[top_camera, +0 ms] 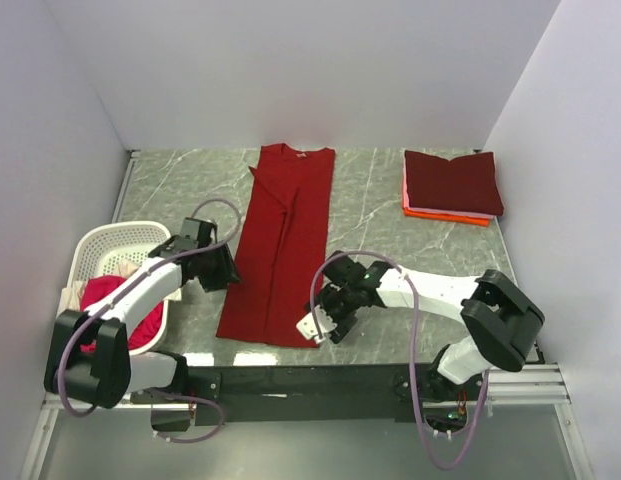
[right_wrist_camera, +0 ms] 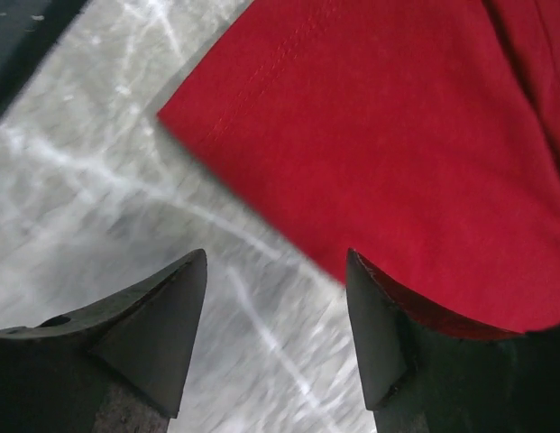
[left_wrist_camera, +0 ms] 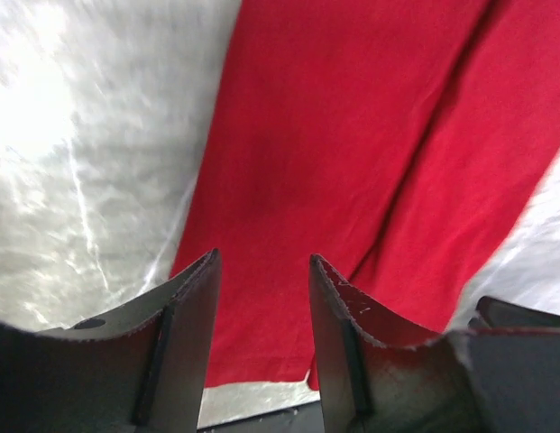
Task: Fold and stack the t-shirts
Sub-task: Fold the tshirt
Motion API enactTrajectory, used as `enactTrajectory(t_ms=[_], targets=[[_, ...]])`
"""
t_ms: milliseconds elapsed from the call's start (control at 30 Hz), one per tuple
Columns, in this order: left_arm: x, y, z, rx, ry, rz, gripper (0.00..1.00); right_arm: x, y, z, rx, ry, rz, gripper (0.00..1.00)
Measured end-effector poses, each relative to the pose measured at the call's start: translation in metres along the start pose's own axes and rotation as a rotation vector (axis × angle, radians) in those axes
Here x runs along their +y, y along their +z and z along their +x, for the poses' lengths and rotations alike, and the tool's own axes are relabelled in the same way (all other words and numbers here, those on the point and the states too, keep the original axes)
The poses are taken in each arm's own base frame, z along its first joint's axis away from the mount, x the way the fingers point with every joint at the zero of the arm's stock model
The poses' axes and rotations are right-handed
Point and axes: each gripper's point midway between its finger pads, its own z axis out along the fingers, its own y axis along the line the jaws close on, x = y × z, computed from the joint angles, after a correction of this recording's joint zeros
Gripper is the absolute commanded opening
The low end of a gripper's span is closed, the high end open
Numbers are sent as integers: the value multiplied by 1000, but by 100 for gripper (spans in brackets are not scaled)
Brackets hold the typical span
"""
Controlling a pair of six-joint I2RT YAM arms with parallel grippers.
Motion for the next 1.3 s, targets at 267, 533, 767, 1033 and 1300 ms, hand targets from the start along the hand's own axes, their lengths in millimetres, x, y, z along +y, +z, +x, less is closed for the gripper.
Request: enactTrajectory(t_ms=[267,533,767,1033,1300], targets=[[22,21,31,105,3,-168,51,-14,23,-4,48,-125,31,52],[21,9,22,45,2,-170,52,-13,33,-10,55,-191,9,4],[2,-8,3,-36,25,-99,53,12,25,-6,59,-233,-3,0],[-27,5,-16,14,91,-28,55,77,-12,17,129,-157,-43,31],[-85,50,-140,-74,73,88,53,39,-72,53,155,186,193,53]])
